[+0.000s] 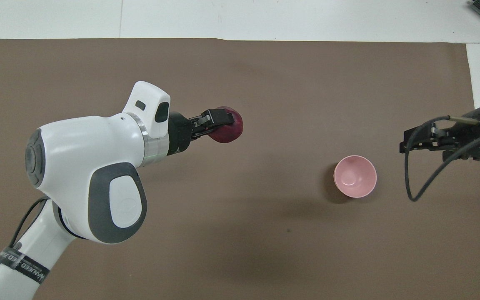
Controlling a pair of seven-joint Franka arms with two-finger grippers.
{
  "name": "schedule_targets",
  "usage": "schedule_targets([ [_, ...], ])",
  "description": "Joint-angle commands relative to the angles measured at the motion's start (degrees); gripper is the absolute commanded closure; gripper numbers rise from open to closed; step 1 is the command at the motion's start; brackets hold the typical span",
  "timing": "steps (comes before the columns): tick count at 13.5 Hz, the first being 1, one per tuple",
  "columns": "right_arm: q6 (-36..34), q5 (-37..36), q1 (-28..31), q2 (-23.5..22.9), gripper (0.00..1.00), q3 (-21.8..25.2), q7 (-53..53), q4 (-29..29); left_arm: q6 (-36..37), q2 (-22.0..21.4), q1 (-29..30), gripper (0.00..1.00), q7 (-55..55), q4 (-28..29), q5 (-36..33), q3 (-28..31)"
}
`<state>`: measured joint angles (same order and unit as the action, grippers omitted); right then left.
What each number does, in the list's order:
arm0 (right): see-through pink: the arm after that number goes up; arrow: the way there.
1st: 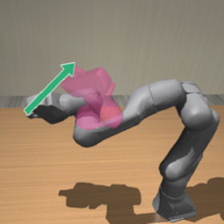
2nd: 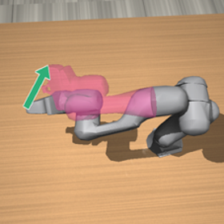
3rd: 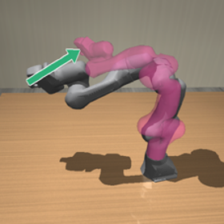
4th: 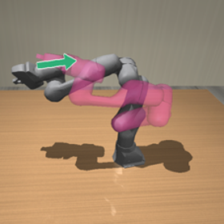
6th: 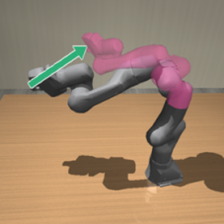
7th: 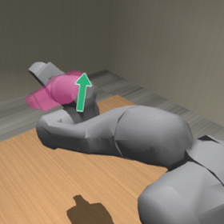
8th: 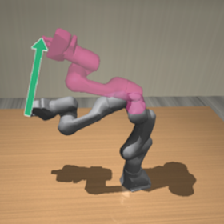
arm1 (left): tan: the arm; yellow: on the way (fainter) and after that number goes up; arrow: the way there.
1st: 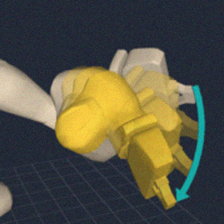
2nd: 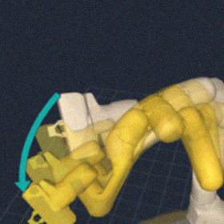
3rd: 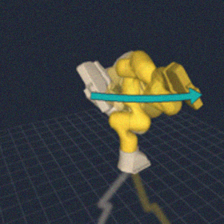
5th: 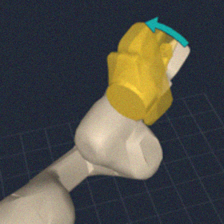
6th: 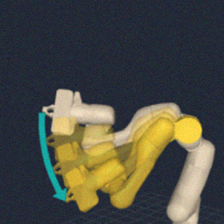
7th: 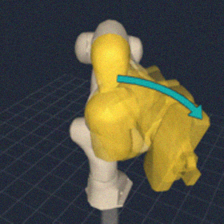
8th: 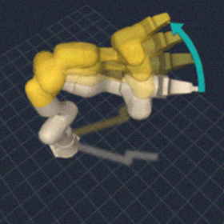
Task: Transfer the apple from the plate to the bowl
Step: 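Hold the apple with the left gripper while the right gripper reaches it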
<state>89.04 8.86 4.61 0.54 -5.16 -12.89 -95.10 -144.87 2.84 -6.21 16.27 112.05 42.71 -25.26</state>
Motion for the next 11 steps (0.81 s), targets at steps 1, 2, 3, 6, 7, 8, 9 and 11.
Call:
schedule_targets([
  [1,2.5,6.8,-1.3,-0.2,0.00,-0.4,-9.7,-3.3,-0.2,-1.3,-3.0,1.00,2.1,0.7,1.1,0.7],
  [2,3.1,9.7,-2.8,-1.0,0.00,-0.4,-14.1,-3.2,-0.2,-1.3,-3.6,1.00,2.2,0.9,1.1,0.7],
  [3,4.1,12.2,-3.3,-1.9,0.00,-0.4,-18.6,-3.3,-0.3,-1.3,-4.7,1.00,2.2,1.2,1.1,0.7],
  [6,6.1,21.2,-5.2,-6.1,0.00,-0.5,-29.0,-2.9,-0.3,-1.3,-5.1,1.00,2.2,1.5,1.1,0.7],
  [7,8.3,23.5,-6.8,-7.3,0.00,-0.5,-32.4,-3.0,-0.2,-1.3,-5.6,1.00,2.2,1.5,1.1,0.7],
  [8,10.2,25.5,-8.4,-8.5,0.00,-0.5,-36.6,-2.9,-0.1,-1.3,-5.6,1.00,2.3,1.7,1.1,0.7],
  [9,12.5,28.2,-9.2,-9.5,0.00,-0.5,-39.2,-3.0,-0.1,-1.3,-5.6,1.00,2.6,1.7,1.1,0.7],
  [11,16.2,30.6,-11.7,-10.6,0.00,-0.5,-43.2,-3.1,0.0,-1.3,-5.6,1.00,2.8,1.7,1.1,0.7],
])
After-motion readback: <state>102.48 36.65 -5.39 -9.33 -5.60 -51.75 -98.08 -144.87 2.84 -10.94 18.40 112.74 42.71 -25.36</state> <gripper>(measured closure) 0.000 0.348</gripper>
